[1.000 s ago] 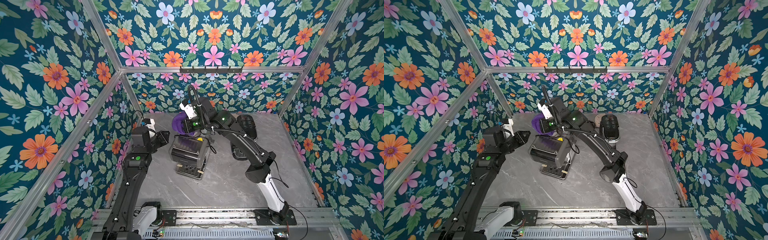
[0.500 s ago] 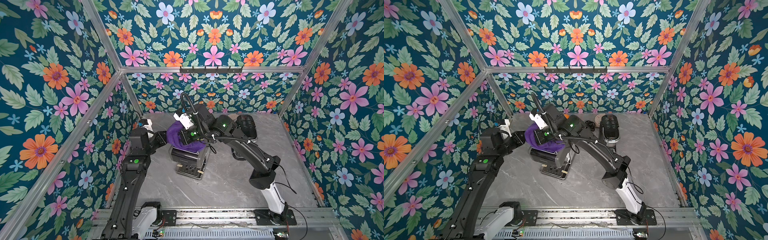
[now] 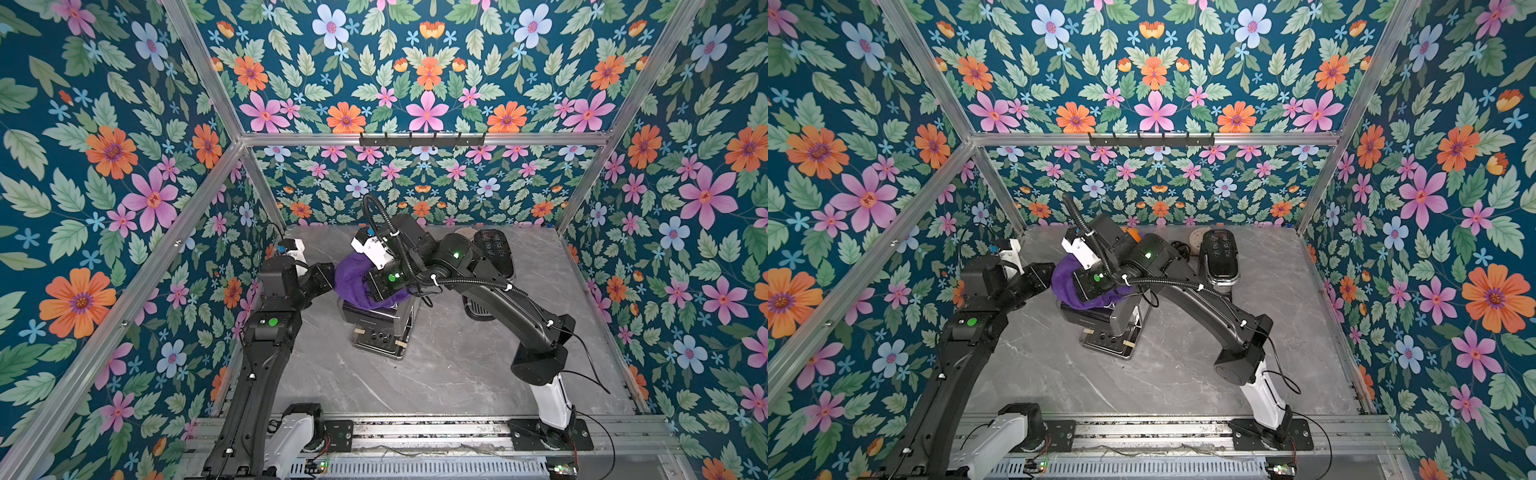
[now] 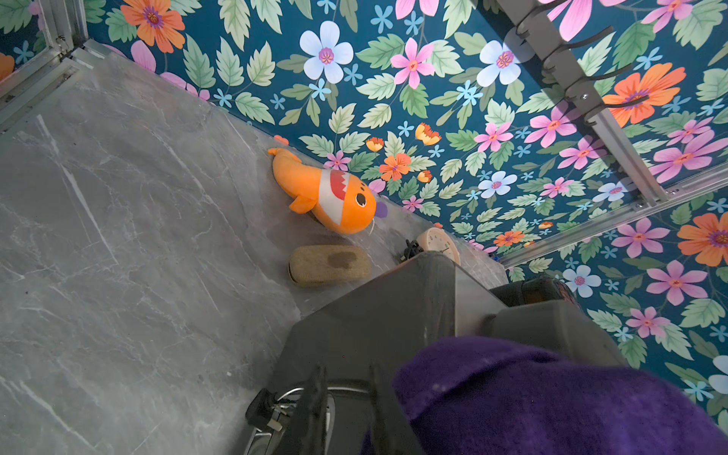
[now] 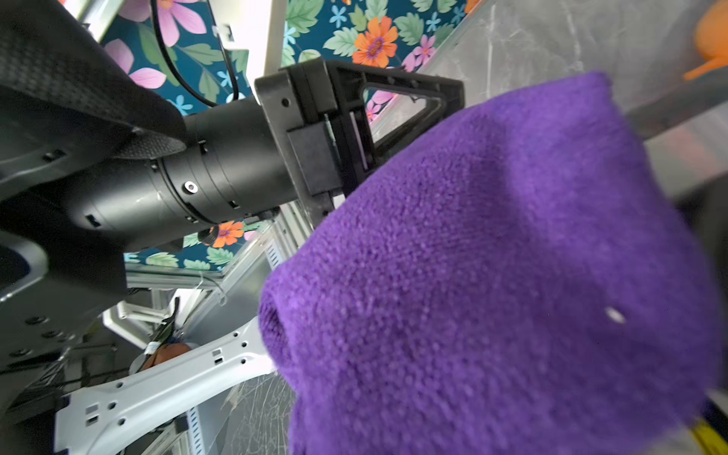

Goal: Wipe the surface of a coffee machine
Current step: Wipe the dirt from the surface of the coffee machine.

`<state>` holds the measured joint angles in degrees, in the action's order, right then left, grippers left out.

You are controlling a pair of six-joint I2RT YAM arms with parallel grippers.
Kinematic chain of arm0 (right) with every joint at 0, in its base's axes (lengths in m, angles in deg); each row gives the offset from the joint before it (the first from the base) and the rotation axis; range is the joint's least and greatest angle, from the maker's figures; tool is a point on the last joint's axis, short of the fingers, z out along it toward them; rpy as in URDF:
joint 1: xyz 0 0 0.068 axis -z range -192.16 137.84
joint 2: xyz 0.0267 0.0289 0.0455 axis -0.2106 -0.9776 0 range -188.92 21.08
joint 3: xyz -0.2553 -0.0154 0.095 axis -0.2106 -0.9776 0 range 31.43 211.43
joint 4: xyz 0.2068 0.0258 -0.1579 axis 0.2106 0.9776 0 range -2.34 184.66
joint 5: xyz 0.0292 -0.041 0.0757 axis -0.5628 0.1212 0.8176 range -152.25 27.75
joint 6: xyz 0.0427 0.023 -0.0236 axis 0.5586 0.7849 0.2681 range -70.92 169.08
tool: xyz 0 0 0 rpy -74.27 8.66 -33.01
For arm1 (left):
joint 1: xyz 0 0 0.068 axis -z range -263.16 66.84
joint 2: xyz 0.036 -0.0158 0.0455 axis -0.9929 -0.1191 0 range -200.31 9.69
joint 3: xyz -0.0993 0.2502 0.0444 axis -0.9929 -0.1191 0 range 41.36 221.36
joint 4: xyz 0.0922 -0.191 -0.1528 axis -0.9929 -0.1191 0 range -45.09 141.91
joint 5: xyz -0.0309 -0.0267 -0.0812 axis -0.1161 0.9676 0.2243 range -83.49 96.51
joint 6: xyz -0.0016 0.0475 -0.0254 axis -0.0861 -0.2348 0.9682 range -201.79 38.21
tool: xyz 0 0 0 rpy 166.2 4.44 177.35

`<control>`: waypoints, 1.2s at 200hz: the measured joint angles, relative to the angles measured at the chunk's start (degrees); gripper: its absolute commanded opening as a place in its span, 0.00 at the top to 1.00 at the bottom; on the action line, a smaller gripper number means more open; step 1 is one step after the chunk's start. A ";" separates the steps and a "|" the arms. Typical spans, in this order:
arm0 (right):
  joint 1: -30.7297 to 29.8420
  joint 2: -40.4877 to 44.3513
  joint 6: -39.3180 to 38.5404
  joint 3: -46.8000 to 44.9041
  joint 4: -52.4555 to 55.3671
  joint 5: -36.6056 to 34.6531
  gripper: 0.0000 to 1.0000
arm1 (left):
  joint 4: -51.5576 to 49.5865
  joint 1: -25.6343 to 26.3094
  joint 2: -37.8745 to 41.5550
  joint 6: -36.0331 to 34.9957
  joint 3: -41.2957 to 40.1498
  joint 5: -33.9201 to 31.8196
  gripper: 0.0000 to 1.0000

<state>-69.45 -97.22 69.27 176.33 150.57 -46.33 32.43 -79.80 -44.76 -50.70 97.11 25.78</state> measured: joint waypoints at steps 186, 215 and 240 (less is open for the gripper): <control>13.66 30.67 6.32 -44.63 -15.61 -7.02 1.00 | -0.02 0.00 -4.59 -0.09 2.05 3.67 0.79; 16.55 25.59 4.66 -37.53 -15.54 -5.57 1.00 | 0.20 0.00 -5.62 0.11 2.27 5.64 0.79; 18.69 19.52 3.02 -29.59 -15.10 -4.74 1.00 | 0.20 0.00 -6.43 0.31 2.78 7.15 0.79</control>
<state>-50.77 -77.70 72.28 146.73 135.47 -51.07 32.62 -79.80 -51.19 -50.39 99.88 32.93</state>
